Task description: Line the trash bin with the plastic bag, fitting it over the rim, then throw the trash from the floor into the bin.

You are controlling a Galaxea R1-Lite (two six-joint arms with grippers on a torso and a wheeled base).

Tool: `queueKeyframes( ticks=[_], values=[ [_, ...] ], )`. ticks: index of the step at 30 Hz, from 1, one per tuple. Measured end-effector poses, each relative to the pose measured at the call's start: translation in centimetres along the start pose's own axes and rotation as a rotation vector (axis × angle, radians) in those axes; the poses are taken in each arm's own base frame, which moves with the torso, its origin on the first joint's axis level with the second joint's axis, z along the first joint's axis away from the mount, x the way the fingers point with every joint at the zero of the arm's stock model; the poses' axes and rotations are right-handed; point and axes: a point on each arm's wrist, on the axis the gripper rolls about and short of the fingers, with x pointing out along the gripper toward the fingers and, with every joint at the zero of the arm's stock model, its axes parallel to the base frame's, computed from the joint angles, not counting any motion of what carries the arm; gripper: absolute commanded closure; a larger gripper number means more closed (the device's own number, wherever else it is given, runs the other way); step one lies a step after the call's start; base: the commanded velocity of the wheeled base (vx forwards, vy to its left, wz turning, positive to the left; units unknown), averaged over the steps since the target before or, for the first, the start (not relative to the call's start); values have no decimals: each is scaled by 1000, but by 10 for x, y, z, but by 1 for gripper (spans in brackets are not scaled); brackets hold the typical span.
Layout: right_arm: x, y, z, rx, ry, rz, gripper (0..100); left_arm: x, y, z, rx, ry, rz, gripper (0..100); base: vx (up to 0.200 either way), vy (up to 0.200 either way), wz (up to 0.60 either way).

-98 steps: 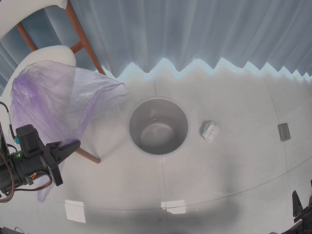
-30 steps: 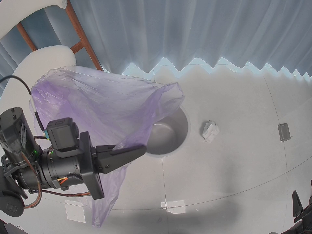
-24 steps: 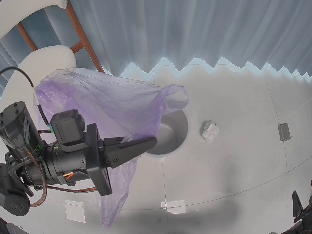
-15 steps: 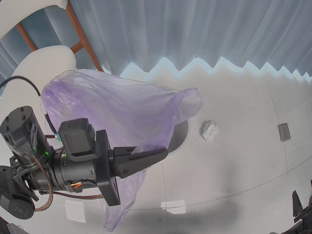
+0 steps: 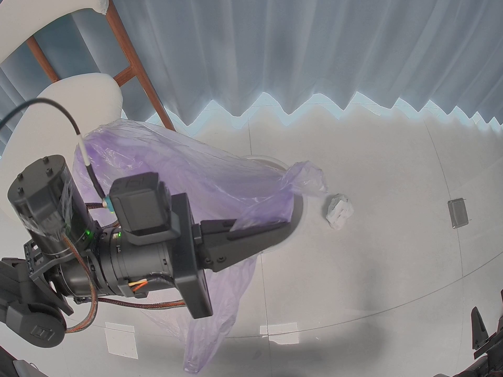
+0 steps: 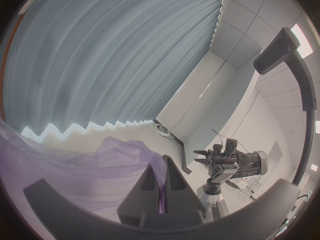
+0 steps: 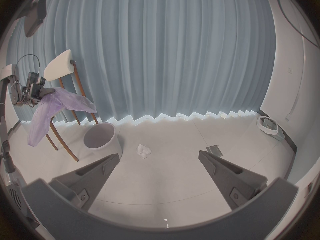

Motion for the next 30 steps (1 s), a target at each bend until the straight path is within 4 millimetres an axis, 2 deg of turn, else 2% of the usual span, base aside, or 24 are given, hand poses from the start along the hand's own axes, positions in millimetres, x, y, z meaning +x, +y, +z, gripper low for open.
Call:
queueKeyframes(
  ticks=[7, 22, 30],
  values=[
    [0, 0, 0, 0, 0, 0, 0, 4, 1, 6, 11, -13, -48, 100, 0, 0, 0],
    [0, 0, 0, 0, 0, 0, 0, 5, 0, 9, 14, -14, -105, 100, 200, 0, 0],
    [0, 0, 0, 0, 0, 0, 0, 10, -9, 6, 8, -7, -142, 100, 0, 0, 0]
  ],
)
